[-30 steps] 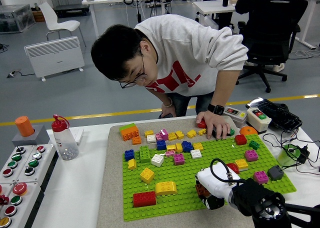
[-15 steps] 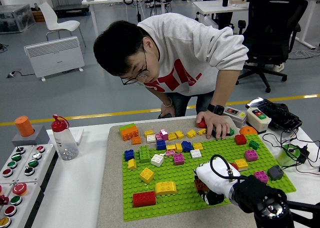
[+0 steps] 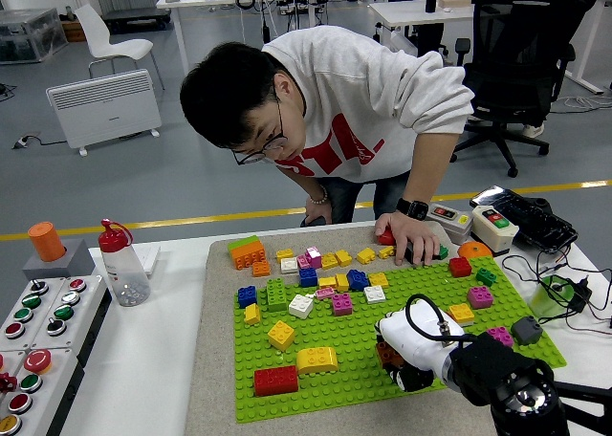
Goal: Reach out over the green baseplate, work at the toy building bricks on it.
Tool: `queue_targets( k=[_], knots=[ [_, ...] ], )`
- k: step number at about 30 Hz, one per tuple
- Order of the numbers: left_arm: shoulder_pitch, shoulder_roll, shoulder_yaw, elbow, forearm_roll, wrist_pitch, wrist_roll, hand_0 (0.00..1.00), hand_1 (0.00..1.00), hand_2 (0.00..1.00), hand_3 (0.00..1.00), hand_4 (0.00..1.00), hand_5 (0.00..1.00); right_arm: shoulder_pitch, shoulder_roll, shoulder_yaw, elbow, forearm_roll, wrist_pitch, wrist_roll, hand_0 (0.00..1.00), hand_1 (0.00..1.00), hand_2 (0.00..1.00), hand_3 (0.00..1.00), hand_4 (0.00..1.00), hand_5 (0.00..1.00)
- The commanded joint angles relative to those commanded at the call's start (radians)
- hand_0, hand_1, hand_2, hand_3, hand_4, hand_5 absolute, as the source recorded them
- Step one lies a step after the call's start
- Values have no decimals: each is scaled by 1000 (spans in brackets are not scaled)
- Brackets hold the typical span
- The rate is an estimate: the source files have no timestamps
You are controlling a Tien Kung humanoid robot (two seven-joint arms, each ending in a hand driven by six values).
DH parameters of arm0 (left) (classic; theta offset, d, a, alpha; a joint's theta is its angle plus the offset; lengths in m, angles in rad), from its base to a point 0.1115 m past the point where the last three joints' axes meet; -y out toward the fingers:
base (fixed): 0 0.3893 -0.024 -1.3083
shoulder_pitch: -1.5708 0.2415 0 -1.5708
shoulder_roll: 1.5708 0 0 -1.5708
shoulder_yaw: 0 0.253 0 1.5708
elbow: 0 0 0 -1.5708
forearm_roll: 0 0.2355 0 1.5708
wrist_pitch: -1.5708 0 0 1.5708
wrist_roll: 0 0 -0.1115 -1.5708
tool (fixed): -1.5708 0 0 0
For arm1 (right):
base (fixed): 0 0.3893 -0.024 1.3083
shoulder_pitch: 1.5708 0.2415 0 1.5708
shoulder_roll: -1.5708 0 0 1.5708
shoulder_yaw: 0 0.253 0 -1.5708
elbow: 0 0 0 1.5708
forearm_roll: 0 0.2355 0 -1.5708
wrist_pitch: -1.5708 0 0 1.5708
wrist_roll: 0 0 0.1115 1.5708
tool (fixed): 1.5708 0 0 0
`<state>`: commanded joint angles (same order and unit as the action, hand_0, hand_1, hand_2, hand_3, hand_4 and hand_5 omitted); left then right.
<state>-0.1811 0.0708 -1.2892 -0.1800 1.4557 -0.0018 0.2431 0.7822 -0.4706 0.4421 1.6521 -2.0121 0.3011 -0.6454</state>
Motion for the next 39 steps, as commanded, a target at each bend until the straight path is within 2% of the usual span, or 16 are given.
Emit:
queue_targets(
  k=[39],
  knots=[
    [4,-3,-1,0,8,-1,1,649,691,665,563,282,998,-25,-1,11,-36,13,-4,0,641,713,762,523,519,245]
  ],
)
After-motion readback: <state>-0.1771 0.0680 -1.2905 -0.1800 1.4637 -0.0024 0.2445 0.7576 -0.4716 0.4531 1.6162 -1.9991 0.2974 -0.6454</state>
